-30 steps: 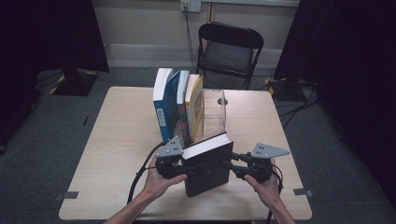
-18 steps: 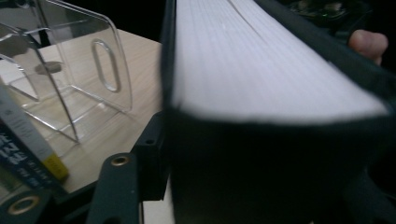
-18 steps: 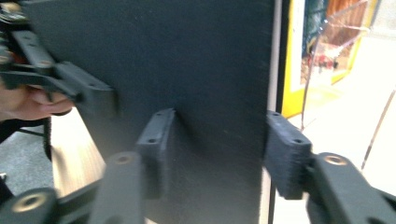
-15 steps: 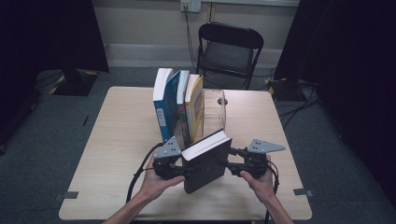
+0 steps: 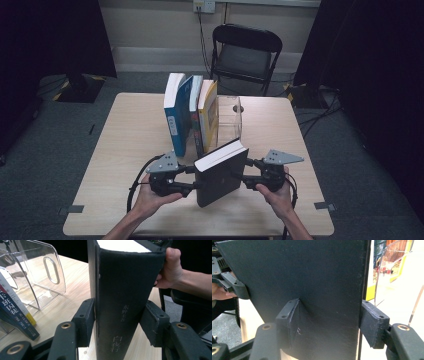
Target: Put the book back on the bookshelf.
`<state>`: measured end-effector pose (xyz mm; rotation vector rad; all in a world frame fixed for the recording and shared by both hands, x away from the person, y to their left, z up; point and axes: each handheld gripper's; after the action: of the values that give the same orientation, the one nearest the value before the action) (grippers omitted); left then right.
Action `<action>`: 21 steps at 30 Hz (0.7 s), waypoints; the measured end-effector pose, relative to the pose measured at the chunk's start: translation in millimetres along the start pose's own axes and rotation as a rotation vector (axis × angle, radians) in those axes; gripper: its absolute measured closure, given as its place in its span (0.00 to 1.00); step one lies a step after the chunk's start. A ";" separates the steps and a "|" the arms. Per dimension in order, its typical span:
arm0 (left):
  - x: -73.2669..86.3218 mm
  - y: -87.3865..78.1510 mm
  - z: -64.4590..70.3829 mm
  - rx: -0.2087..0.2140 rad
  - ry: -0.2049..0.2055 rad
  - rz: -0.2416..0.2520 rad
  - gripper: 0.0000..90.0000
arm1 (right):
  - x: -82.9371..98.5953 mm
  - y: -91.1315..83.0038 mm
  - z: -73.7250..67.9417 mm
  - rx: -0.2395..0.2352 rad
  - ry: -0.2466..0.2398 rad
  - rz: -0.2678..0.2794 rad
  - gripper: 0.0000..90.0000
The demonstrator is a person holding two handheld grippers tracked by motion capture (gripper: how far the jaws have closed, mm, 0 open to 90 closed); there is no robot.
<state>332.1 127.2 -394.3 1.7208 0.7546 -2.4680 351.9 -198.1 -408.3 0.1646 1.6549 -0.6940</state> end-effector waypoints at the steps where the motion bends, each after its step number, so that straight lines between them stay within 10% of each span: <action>1: 0.3 0.1 -0.2 0.009 -0.001 0.002 0.53 | 0.0 -0.5 -0.4 0.000 -0.001 -0.001 0.42; 21: 8.0 -7.9 -1.9 0.066 -0.010 -0.061 0.48 | -2.4 -0.7 -1.6 -0.035 -0.017 0.011 0.30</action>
<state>328.2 136.9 -399.1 1.7312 0.7432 -2.5674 350.7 -197.1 -405.7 0.1422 1.6475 -0.6559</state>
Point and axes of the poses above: each handheld gripper's, and its own axes: y roughly forward along the jaws, x roughly out of its underside, z roughly to its right, and after that the axes turned 9 degrees about -y, right-handed
